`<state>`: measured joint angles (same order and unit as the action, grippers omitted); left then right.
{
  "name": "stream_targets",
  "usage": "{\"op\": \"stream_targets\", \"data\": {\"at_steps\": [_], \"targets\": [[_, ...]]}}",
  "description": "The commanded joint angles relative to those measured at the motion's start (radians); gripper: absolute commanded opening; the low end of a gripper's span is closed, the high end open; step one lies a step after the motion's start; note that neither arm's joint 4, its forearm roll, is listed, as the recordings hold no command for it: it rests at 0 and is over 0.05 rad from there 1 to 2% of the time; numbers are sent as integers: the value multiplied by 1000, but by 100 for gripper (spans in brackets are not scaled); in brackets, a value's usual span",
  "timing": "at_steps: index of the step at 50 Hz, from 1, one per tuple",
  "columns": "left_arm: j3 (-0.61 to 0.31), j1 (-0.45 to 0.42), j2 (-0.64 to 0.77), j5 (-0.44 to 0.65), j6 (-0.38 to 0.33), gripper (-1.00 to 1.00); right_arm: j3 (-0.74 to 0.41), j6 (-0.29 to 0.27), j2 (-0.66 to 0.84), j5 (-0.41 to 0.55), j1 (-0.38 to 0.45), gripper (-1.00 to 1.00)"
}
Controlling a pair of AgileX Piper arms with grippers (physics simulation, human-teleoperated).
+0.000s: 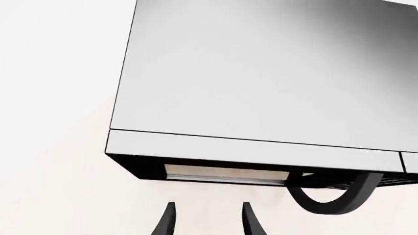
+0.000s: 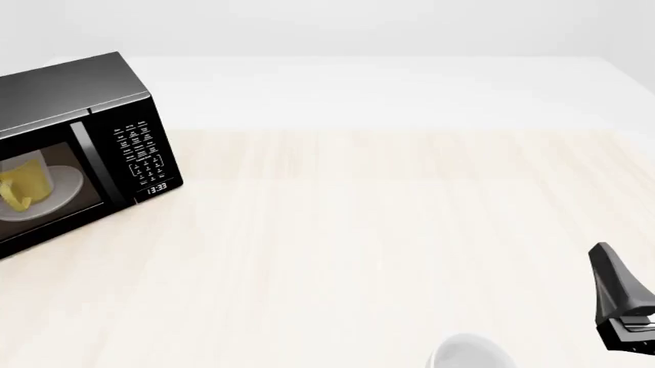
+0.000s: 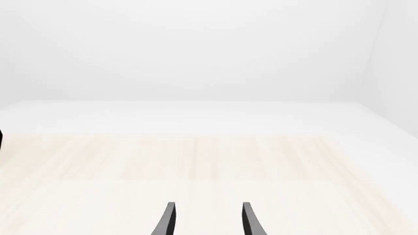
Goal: Put the yellow and white mug in the microwave and close it.
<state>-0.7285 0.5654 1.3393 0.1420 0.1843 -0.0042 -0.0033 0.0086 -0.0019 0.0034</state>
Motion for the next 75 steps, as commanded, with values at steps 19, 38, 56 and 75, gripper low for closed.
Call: {"op": "stream_targets", "data": {"at_steps": [19,38,56,75], "targets": [[-6,-18,-233,117,-16,100,0,0,0,0,0,100],[-32,2,-356,214,-27,100,0,0,0,0,0,100],[-70,-10,-500,343,-13,100,0,0,0,0,0,100],[-172,-21,-640,489,12,100,0,0,0,0,0,100]]}}
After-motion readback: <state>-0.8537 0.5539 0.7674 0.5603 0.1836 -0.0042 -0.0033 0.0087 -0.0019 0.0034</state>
